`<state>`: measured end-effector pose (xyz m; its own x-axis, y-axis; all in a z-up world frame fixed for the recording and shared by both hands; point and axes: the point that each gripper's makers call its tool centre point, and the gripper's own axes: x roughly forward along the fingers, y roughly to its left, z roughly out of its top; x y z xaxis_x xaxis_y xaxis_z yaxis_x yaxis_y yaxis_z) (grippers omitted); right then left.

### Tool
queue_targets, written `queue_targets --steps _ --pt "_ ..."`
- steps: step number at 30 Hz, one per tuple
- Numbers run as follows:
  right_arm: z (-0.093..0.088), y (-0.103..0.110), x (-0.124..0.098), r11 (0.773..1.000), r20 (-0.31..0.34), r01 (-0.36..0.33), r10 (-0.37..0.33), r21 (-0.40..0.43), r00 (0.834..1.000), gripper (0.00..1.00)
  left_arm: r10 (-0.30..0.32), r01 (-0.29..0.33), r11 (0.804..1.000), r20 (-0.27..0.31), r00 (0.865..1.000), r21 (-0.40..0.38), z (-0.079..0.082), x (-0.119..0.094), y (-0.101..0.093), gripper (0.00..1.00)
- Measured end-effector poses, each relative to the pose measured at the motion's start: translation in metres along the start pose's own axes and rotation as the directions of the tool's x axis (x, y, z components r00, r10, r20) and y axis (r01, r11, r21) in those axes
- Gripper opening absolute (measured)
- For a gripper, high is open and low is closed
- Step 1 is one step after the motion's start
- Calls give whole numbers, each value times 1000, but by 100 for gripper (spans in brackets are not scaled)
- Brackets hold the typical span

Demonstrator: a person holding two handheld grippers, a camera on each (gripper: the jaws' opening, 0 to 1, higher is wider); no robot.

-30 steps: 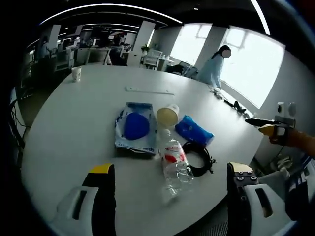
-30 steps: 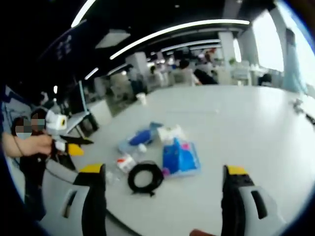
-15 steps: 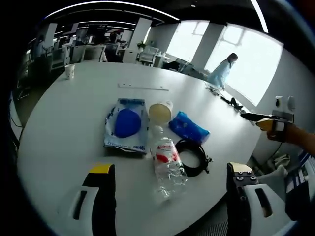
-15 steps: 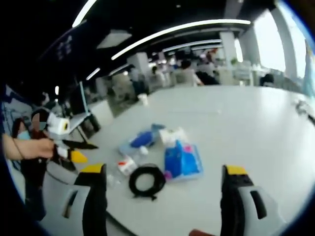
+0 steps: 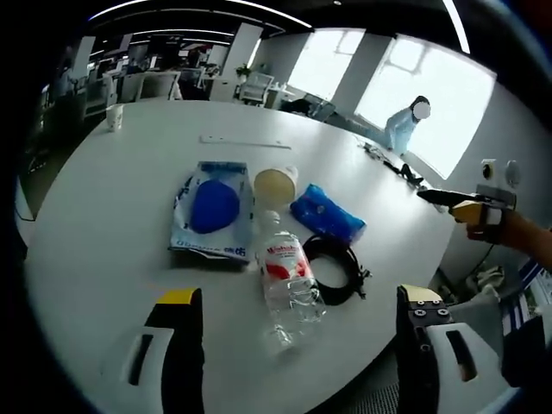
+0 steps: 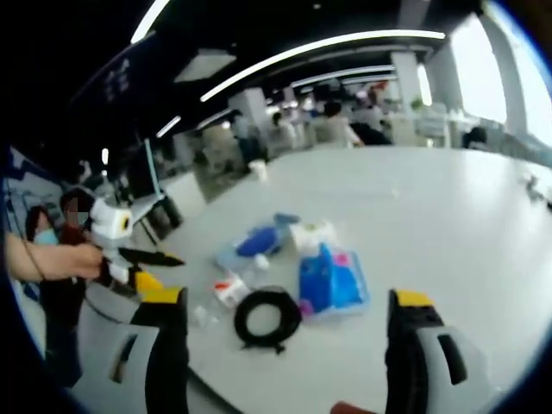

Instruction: Arrange the tabletop items into an orderly group along one side of the table until the central work area is clear of visible clutter.

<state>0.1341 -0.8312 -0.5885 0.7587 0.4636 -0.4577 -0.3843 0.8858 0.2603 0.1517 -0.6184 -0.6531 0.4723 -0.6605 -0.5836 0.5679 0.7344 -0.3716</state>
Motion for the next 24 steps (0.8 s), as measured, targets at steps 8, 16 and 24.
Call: queue_targets --steps 8,16,24 --pt "0 1 3 1000 -5 -8 8 -1 1000 93 -8 8 1000 -14 1000 -4 -2 6 -2 92" --pt "-1 3 7 1000 -11 -17 17 1 1000 93 -26 26 1000 -22 999 -10 -2 17 -7 92" --pt "-6 0 6 1000 -19 -16 16 5 1000 93 -39 39 999 -38 999 -9 -3 24 -11 92"
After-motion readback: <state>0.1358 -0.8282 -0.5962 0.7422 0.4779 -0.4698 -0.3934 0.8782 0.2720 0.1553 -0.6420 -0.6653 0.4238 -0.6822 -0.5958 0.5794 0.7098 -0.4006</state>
